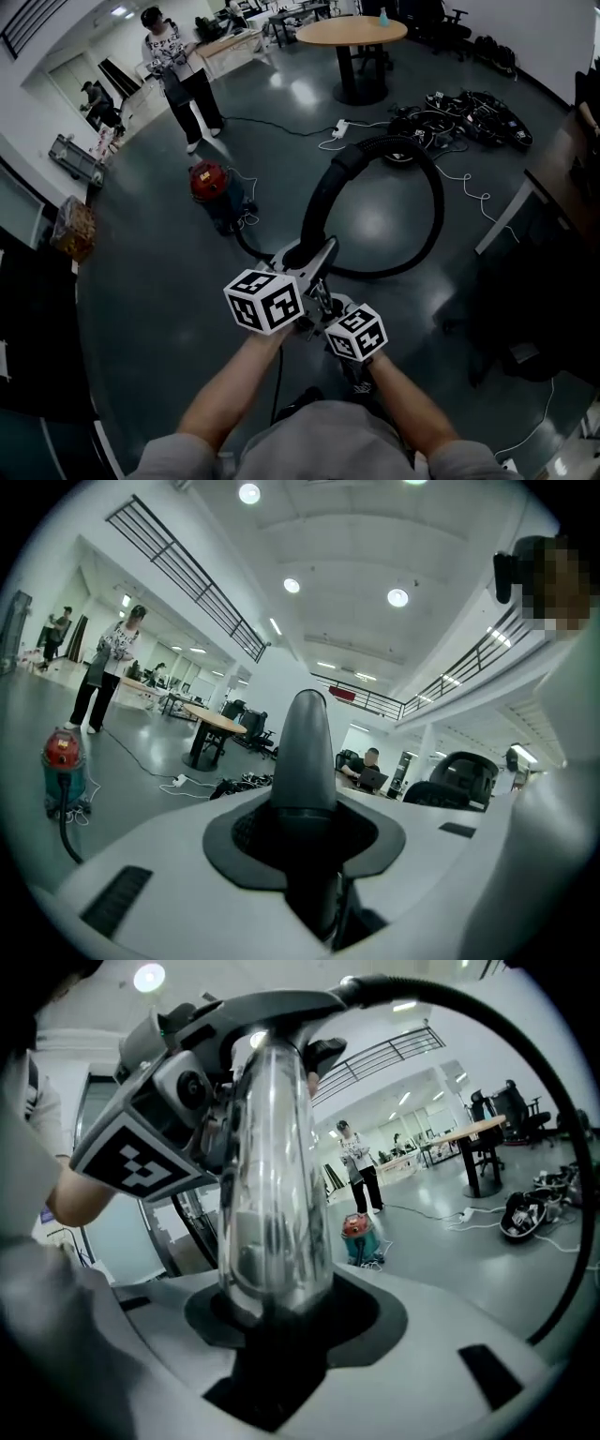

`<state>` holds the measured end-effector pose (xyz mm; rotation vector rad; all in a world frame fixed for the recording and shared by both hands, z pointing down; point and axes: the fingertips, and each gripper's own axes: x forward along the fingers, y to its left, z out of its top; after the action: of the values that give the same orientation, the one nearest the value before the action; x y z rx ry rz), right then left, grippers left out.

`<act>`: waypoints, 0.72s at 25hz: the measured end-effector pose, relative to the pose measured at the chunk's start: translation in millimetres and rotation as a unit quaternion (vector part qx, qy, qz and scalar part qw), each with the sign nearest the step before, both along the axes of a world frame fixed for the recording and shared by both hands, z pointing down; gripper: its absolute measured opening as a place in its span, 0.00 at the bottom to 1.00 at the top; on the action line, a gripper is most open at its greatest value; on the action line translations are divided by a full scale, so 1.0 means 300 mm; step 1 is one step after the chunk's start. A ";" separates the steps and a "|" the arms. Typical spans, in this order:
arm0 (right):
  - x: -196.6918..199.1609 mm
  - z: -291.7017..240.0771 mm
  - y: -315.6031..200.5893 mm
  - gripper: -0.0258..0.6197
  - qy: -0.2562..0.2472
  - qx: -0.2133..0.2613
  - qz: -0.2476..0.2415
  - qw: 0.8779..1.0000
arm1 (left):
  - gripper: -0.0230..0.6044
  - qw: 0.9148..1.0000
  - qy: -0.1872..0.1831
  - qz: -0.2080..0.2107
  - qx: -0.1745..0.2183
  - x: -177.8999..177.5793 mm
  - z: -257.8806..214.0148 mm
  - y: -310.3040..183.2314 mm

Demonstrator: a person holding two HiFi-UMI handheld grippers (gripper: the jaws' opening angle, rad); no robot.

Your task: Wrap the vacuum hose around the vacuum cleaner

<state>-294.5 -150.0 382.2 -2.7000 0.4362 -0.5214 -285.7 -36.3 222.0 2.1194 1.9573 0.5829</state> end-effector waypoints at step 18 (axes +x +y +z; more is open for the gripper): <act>-0.073 0.091 0.206 0.13 -0.089 -0.227 -0.057 0.968 | 0.23 0.994 0.002 0.105 -0.011 -0.019 0.044 0.061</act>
<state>-316.3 -88.1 409.6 -3.0311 0.4710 -0.9962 -291.4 -18.1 235.1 1.9163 2.1942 0.5893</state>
